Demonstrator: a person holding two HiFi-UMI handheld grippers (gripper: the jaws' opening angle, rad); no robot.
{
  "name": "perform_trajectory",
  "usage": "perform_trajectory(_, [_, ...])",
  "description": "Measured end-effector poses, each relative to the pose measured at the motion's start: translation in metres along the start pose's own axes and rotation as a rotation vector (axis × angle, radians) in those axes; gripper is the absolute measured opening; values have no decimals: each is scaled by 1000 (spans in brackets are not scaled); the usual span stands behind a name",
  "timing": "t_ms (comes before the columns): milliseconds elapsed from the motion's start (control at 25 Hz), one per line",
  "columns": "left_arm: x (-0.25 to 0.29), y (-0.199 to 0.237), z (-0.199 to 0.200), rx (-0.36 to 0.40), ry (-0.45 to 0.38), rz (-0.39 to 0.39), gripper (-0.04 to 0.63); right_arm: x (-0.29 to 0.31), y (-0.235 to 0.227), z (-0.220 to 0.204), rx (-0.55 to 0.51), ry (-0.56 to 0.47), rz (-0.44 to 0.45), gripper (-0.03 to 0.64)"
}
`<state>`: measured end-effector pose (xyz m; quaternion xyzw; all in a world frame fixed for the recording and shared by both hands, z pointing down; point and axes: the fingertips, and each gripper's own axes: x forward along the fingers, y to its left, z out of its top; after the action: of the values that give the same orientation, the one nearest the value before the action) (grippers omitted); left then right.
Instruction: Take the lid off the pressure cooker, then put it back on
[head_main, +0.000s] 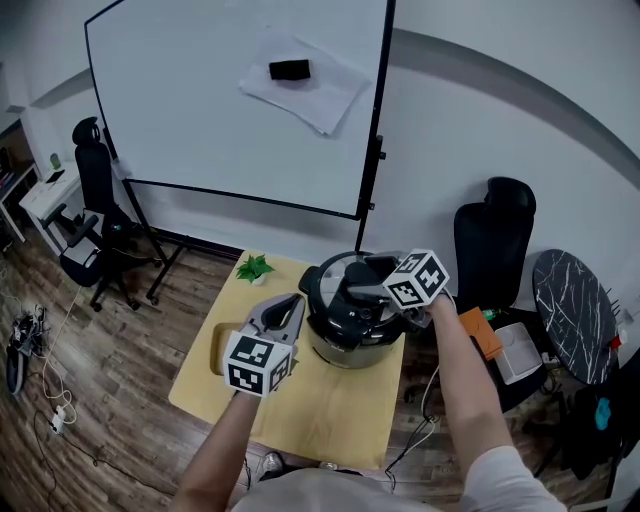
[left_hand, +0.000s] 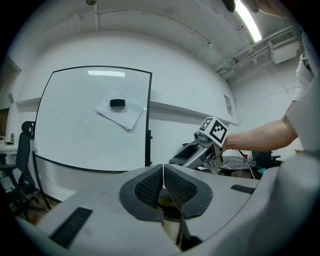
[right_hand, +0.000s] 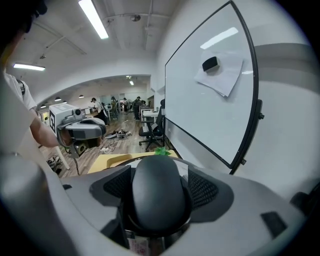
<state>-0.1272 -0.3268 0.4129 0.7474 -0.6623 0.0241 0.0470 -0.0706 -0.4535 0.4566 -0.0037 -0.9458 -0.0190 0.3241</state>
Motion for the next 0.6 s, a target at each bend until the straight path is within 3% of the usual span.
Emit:
perform_trajectory(160, [3, -1, 4, -2, -12, -18, 17, -23, -2, 24, 33, -132, -65, 360])
perform_trajectory(280, [6, -3, 11, -6, -29, -36, 17, -49, -6, 41, 65, -248, -173, 353])
perform_trajectory(600, [10, -12, 30, -11, -74, -95, 18, -106, 13, 48, 68, -417, -465, 158])
